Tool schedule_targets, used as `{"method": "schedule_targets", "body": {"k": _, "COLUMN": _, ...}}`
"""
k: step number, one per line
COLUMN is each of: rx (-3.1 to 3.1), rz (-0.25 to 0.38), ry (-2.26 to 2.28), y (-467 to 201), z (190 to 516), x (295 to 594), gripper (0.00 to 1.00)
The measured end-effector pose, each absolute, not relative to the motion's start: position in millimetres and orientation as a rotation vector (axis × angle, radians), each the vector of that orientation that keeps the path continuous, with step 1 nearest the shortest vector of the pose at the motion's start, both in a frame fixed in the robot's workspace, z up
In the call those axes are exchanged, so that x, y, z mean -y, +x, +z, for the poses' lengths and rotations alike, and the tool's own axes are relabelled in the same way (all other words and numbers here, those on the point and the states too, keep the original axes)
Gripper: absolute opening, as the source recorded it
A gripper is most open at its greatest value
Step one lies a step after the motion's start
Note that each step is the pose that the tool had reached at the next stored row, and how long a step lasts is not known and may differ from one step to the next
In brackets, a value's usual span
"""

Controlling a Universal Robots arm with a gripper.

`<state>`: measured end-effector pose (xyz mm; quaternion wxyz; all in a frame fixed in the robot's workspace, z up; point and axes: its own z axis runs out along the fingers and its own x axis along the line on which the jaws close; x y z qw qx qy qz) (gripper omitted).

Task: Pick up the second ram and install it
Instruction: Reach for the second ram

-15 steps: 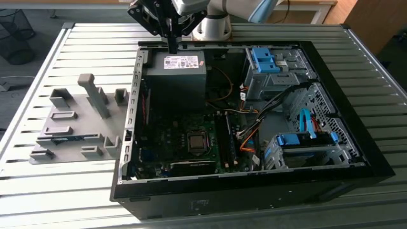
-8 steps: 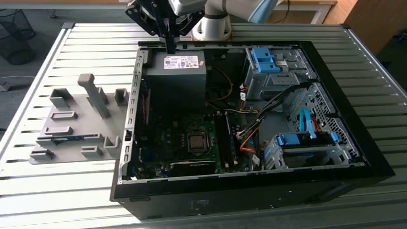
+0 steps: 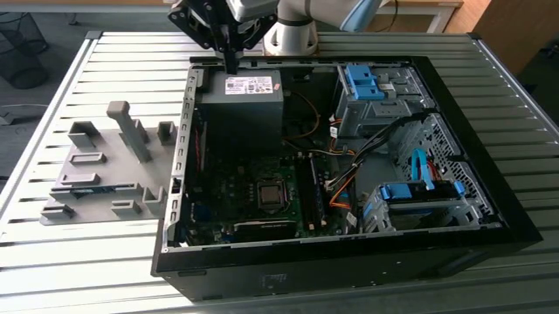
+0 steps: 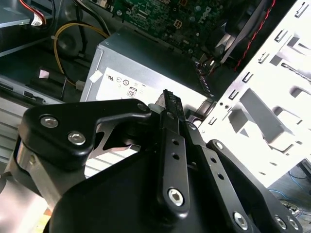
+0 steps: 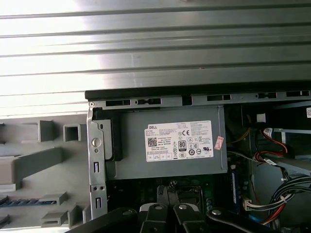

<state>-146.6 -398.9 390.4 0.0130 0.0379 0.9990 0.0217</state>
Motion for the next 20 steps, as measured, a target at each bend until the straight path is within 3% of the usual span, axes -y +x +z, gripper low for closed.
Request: {"method": "schedule_targets", "body": {"k": 20, "rx": -3.113, "rz": 0.068, "ry": 0.118, "y": -153.4, "z": 389.6, "x": 398.9, "gripper": 0.11}}
